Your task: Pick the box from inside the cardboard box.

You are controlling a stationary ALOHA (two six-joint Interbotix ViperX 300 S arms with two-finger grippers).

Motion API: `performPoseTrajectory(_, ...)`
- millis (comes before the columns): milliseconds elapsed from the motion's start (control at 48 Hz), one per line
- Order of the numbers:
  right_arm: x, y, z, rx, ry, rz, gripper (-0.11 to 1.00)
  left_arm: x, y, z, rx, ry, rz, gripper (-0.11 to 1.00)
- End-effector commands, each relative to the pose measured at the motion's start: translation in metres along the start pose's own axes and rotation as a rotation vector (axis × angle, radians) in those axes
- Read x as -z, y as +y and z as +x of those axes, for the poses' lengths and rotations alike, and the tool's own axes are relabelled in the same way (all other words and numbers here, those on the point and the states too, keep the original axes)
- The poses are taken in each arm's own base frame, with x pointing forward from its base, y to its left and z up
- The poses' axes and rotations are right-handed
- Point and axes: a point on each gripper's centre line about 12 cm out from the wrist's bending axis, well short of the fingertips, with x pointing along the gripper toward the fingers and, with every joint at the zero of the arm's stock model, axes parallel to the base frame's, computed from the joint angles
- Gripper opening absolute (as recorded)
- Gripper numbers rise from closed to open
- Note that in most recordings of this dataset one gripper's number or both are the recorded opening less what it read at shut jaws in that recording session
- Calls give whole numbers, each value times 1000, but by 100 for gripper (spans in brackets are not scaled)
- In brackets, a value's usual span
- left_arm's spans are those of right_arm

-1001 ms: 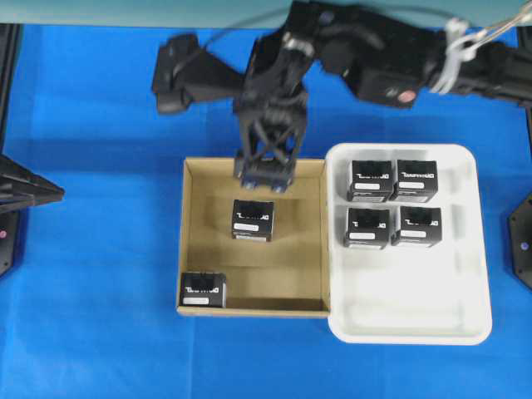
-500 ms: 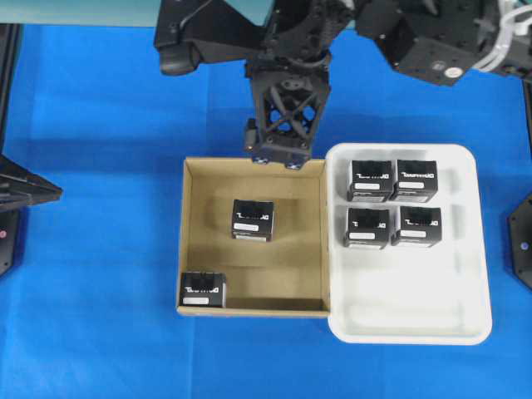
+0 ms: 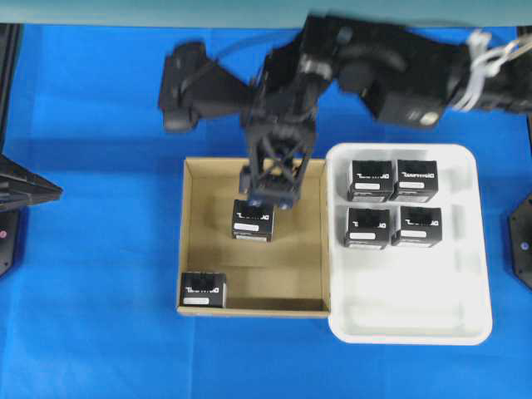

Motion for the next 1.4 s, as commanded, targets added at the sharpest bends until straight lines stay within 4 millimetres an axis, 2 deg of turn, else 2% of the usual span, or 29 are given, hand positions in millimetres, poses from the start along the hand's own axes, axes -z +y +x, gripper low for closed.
performPoseTrajectory(0,2,2,17,3,-22,-1,99,-11,-1,-2,4,-27,2,-3)
performPoseTrajectory(250,18,-4,65,6,1,19,100,-11,-1,-2,2,-25,4,-3)
performPoseTrajectory(500,21,2,95,1,19,2,100,-9,-1,-1,3,-18,5,-3)
performPoseTrajectory(980,21,3,124,-15,35,12,100,-9,-1,0,2,-15,6,-3)
performPoseTrajectory(1376,30,4,156,-29,50,34,100,-8,-1,0,2,-14,12,-3)
